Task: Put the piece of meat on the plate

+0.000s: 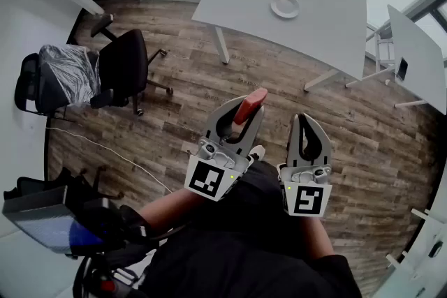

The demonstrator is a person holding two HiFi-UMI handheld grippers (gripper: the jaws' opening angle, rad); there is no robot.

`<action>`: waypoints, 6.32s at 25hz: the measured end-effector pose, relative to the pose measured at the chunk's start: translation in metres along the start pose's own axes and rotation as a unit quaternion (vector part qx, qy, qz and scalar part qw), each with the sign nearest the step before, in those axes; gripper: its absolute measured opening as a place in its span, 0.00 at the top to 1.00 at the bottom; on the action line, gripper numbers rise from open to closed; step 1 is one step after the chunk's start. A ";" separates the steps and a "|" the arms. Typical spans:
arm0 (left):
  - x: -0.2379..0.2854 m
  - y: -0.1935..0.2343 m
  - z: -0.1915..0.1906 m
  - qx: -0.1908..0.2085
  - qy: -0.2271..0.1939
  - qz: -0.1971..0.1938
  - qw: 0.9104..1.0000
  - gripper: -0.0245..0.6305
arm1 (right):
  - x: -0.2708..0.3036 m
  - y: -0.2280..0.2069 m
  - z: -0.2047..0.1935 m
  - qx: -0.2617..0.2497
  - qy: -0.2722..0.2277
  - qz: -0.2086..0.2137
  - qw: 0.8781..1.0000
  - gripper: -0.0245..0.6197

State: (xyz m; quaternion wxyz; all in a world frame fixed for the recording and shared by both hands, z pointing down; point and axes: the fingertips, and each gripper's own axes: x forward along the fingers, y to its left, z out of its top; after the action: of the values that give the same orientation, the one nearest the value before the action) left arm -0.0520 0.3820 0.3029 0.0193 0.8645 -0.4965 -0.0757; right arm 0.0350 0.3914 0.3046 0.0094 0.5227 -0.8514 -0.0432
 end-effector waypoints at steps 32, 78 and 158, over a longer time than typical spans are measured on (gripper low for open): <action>0.141 0.033 -0.048 -0.030 0.032 -0.006 0.999 0.82 | 0.074 -0.123 -0.039 0.045 0.016 -0.030 0.998 0.95; 0.342 0.241 -0.117 -0.068 0.121 0.003 0.990 0.82 | 0.373 -0.183 -0.043 0.031 0.046 -0.015 0.998 0.95; 0.458 0.223 -0.448 -0.087 0.399 0.003 0.913 0.82 | 0.342 -0.318 -0.091 0.055 0.074 -0.065 0.994 0.95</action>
State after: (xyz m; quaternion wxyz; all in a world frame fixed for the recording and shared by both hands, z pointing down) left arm 0.0510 -0.1441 0.7182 0.2914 0.8164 -0.4413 0.2321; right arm 0.1679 -0.0617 0.3592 0.0404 0.5787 -0.8135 0.0423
